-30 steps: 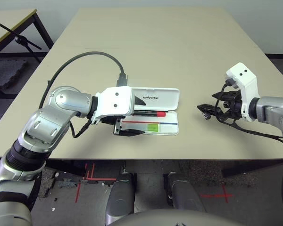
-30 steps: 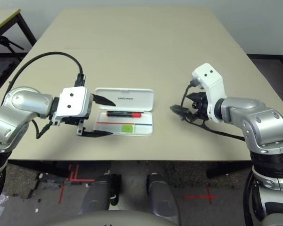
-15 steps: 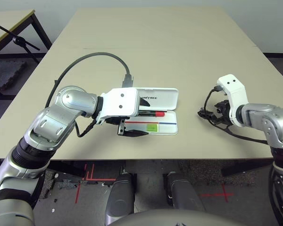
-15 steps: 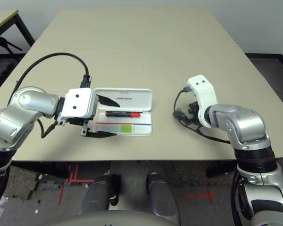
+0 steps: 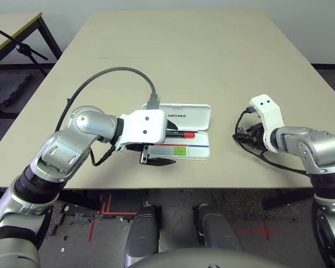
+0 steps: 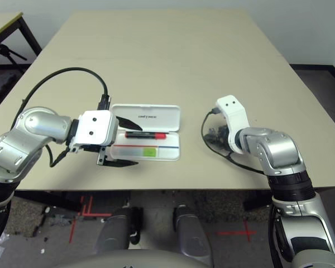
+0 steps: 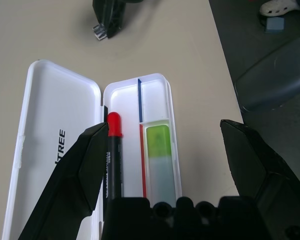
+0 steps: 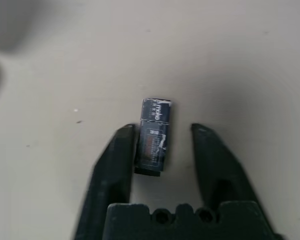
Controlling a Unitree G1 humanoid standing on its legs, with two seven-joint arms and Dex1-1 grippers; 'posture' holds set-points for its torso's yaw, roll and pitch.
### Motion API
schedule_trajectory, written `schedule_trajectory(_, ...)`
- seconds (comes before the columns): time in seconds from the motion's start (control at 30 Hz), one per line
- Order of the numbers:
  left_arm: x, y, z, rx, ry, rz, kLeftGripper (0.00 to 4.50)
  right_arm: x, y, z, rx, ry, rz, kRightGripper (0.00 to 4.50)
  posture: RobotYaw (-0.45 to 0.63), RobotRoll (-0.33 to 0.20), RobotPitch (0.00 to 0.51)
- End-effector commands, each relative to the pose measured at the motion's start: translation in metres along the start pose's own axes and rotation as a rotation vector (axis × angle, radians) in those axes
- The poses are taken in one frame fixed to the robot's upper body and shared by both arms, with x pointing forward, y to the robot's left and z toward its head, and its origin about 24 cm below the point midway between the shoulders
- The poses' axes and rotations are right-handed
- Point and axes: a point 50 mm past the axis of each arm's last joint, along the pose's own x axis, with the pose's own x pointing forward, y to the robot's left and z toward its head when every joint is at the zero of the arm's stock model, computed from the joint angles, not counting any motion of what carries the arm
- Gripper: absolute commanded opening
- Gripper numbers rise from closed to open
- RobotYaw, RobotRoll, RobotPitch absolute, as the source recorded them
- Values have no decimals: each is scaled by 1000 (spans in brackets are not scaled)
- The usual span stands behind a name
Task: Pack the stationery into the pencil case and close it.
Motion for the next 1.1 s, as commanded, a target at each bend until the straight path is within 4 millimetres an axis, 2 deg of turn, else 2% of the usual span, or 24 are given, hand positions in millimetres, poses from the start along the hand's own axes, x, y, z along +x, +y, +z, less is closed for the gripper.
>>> schedule_trajectory(0.03,3,0,0,14,9,-7,4500,1,-3,-6,-13,28,2,842,-41,0,100)
schedule_trajectory(0.07,3,0,0,14,10,-7,4500,1,-4,-5,-16,25,0,463,-44,0,100)
schedule_trajectory(0.1,3,0,0,15,11,-8,4500,-1,-5,-4,-31,17,2,302,-44,0,100)
schedule_trajectory(0.3,3,-1,-1,14,16,-14,4500,-14,-5,7,-217,-73,142,304,-44,0,102)
schedule_trajectory(0.5,5,-3,-4,8,29,-15,4500,-38,3,5,-526,-125,408,304,-42,0,103)
schedule_trajectory(0.63,5,-3,-7,8,33,-13,4500,-44,10,8,-626,-172,547,304,-34,0,104)
schedule_trajectory(0.77,6,-5,-9,7,40,-9,4500,-47,23,13,-694,-220,666,304,-29,0,106)
schedule_trajectory(0.9,6,-6,-11,3,45,-8,4500,-48,38,12,-764,-190,745,304,-22,0,105)
schedule_trajectory(1.1,8,-3,-9,17,41,-2,4500,-33,61,17,-829,-174,814,304,-16,0,102)
